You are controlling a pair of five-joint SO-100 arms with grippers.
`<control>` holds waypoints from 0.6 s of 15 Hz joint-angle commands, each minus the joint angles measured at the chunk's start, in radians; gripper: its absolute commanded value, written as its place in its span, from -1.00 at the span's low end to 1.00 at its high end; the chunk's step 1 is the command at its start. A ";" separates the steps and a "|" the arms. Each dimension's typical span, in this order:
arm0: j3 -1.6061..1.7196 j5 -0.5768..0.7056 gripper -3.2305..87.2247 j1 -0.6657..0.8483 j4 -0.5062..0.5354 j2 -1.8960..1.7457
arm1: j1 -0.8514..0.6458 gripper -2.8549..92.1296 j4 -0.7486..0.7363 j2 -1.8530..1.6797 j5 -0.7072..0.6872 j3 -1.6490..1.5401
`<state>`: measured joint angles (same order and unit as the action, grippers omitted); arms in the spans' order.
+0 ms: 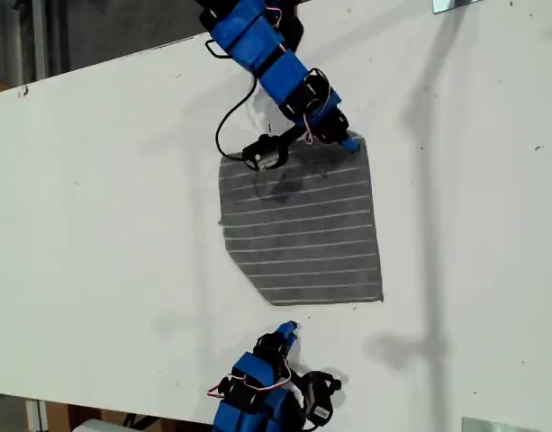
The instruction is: Grasp corners of a square towel and fold twice.
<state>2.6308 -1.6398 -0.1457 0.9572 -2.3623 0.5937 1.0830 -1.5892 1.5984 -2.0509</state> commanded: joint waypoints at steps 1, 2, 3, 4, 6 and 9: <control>-0.006 -0.017 -0.71 -0.020 -0.028 0.005 | 0.008 -0.31 -0.054 0.072 0.000 0.078; 0.005 -0.028 -0.71 -0.029 -0.040 0.006 | 0.009 -0.31 -0.084 0.120 -0.002 0.095; 0.006 -0.032 -0.71 -0.037 -0.046 0.008 | 0.011 -0.31 -0.110 0.163 -0.002 0.112; 0.008 -0.034 -0.71 -0.040 -0.046 0.009 | 0.011 -0.39 -0.126 0.202 -0.005 0.129; 0.006 -0.044 -0.71 -0.051 -0.052 0.017 | 0.011 -0.94 -0.143 0.278 -0.006 0.181; -0.091 -0.058 -0.72 -0.094 -0.031 0.130 | 0.003 -0.94 -0.117 0.347 -0.012 0.265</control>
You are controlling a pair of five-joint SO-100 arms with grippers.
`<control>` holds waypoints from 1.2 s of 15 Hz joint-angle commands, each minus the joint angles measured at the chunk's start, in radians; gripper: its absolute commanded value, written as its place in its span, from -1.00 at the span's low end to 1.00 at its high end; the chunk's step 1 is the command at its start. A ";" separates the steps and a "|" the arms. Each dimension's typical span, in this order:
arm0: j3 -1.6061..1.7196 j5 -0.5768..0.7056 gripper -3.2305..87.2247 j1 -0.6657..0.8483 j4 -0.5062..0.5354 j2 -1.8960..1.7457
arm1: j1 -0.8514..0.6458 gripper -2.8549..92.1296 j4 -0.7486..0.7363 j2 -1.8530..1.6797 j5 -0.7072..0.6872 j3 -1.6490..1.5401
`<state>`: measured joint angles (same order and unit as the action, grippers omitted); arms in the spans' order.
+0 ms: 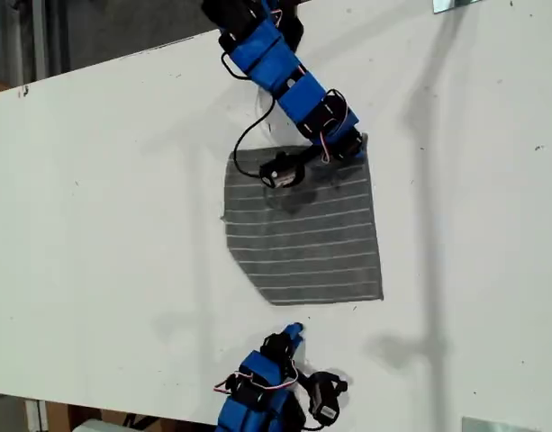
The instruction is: Grasp corners of a square towel and fold twice.
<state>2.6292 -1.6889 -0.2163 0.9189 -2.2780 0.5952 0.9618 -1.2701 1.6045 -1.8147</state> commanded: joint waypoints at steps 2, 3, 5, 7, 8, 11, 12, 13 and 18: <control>-0.256 0.005 -0.71 -0.057 0.066 0.189 | -0.014 -0.94 0.089 0.061 -0.034 0.110; -0.333 0.020 -0.71 -0.077 0.072 0.258 | -0.021 -0.94 0.115 0.071 -0.043 0.137; -0.495 0.052 -0.70 -0.137 0.040 0.413 | -0.034 -0.94 0.152 0.086 -0.048 0.166; -0.724 0.069 -0.66 -0.206 0.071 0.621 | -0.035 -0.94 0.152 0.091 -0.049 0.167; -0.831 0.069 -0.64 -0.242 0.098 0.712 | -0.034 -0.94 0.150 0.092 -0.049 0.167; -1.025 0.058 -0.59 -0.308 0.147 0.896 | -0.028 -0.94 0.152 0.094 -0.048 0.169; -1.046 0.074 -0.57 -0.313 0.129 0.950 | -0.026 -0.94 0.150 0.094 -0.044 0.169; -1.078 0.109 -0.56 -0.316 0.098 1.002 | -0.025 -0.94 0.152 0.094 -0.043 0.169; -1.200 0.212 -0.53 -0.313 0.040 1.081 | -0.021 -0.94 0.172 0.094 -0.040 0.176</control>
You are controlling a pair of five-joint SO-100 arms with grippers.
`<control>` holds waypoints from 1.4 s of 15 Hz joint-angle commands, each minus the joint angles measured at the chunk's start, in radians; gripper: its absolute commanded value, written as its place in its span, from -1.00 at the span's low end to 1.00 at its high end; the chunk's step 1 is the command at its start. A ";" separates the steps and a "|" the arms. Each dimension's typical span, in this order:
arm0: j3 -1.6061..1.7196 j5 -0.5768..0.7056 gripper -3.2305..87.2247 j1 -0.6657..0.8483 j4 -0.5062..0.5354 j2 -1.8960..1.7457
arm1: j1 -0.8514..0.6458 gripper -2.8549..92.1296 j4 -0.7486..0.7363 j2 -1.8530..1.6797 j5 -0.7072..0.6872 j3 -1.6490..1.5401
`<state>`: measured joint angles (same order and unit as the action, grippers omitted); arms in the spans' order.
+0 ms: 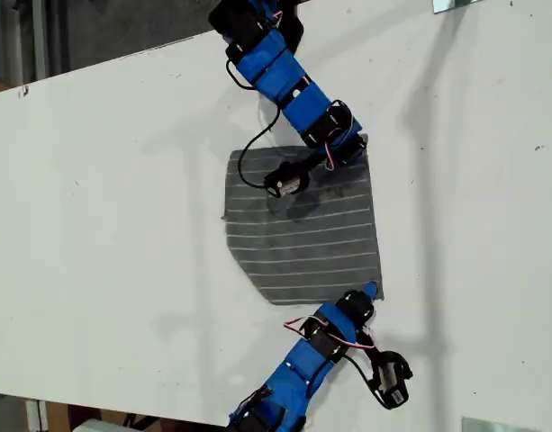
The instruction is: Grasp corners of a square towel and fold twice.
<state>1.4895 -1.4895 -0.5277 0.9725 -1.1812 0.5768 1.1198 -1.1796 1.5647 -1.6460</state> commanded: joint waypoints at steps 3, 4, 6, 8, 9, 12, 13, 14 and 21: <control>-0.074 0.014 -0.52 -0.012 -0.028 0.012 | -0.005 -0.94 0.014 0.003 -0.002 0.014; -0.078 0.002 -0.52 -0.009 -0.029 0.038 | -0.003 -0.94 0.015 0.003 -0.002 0.021; -0.104 -0.015 -0.52 -0.014 0.018 0.055 | 0.003 -0.94 0.031 0.005 0.000 0.032; -0.126 -0.041 -0.52 -0.017 0.103 0.057 | 0.002 -0.94 0.032 0.008 -0.002 0.032; -0.132 -0.060 -0.52 -0.017 0.138 0.057 | -0.002 -0.94 0.028 0.011 -0.005 0.034; -0.137 -0.103 -0.50 -0.026 0.206 0.046 | -0.005 -0.94 0.026 0.023 -0.009 0.043; -0.127 -0.103 -0.50 -0.026 0.183 0.052 | -0.005 -0.94 0.025 0.029 -0.009 0.046; -0.124 -0.100 -0.50 -0.026 0.153 0.057 | -0.005 -0.94 0.028 0.035 -0.009 0.054; -0.011 -0.132 -0.50 -0.023 -0.095 0.060 | 0.009 -0.94 0.051 0.037 -0.005 0.077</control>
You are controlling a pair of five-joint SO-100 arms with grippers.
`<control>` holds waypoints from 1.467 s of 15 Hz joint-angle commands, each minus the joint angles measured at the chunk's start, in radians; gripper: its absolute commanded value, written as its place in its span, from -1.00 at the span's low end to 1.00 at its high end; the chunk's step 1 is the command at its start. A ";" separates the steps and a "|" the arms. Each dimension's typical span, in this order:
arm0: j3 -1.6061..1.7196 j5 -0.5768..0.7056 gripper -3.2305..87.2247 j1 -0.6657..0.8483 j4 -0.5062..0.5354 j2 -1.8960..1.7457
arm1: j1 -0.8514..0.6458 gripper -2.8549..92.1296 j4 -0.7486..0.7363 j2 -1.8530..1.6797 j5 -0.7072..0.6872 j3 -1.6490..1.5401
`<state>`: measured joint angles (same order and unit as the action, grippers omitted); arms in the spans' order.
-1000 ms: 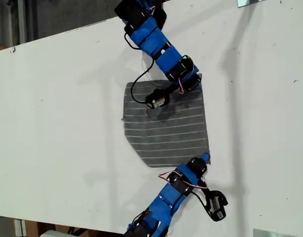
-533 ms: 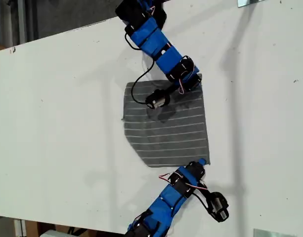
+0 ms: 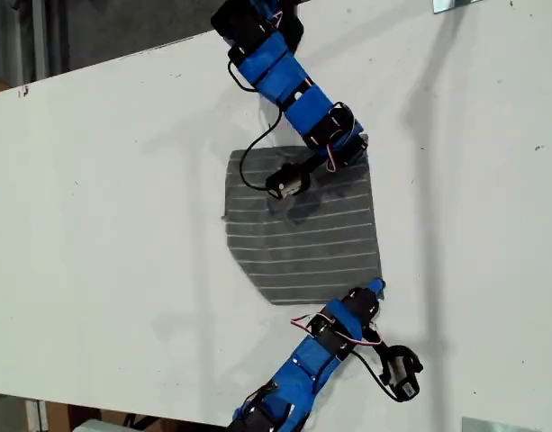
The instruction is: Grasp corners of a square towel and fold twice.
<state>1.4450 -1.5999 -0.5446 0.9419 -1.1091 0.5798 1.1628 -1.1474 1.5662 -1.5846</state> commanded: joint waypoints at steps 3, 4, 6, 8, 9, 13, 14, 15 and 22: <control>0.137 -0.101 -0.50 -0.012 -0.121 -0.008 | 0.029 -0.94 0.080 0.000 0.002 0.083; 0.141 -0.118 -0.50 -0.018 -0.106 -0.008 | 0.031 -0.94 0.087 0.000 0.002 0.094; 0.149 -0.135 -0.60 -0.023 -0.101 0.006 | 0.026 -0.94 0.087 0.000 0.000 0.095; 0.147 -0.183 -0.92 -0.028 -0.092 0.048 | 0.026 -0.94 0.087 0.000 -0.005 0.104; 0.140 -0.202 -0.93 -0.038 -0.092 0.066 | 0.028 -0.94 0.092 -0.003 -0.005 0.106; -0.037 -0.227 -0.93 -0.075 0.074 0.147 | 0.031 -0.94 0.104 -0.014 0.002 0.115; -0.192 -0.229 -0.93 -0.074 0.276 0.176 | 0.029 -0.94 0.123 -0.015 0.002 0.132; -0.385 -0.215 -0.93 -0.067 0.479 0.227 | 0.028 -0.94 0.149 -0.025 -0.003 0.160; -0.591 0.020 -0.93 0.023 0.588 0.121 | -0.006 -0.94 0.354 -0.161 -0.041 0.293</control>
<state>0.9020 -1.6306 -0.5446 1.5401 -0.8958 0.5860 1.4941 -1.2072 1.5463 -1.3468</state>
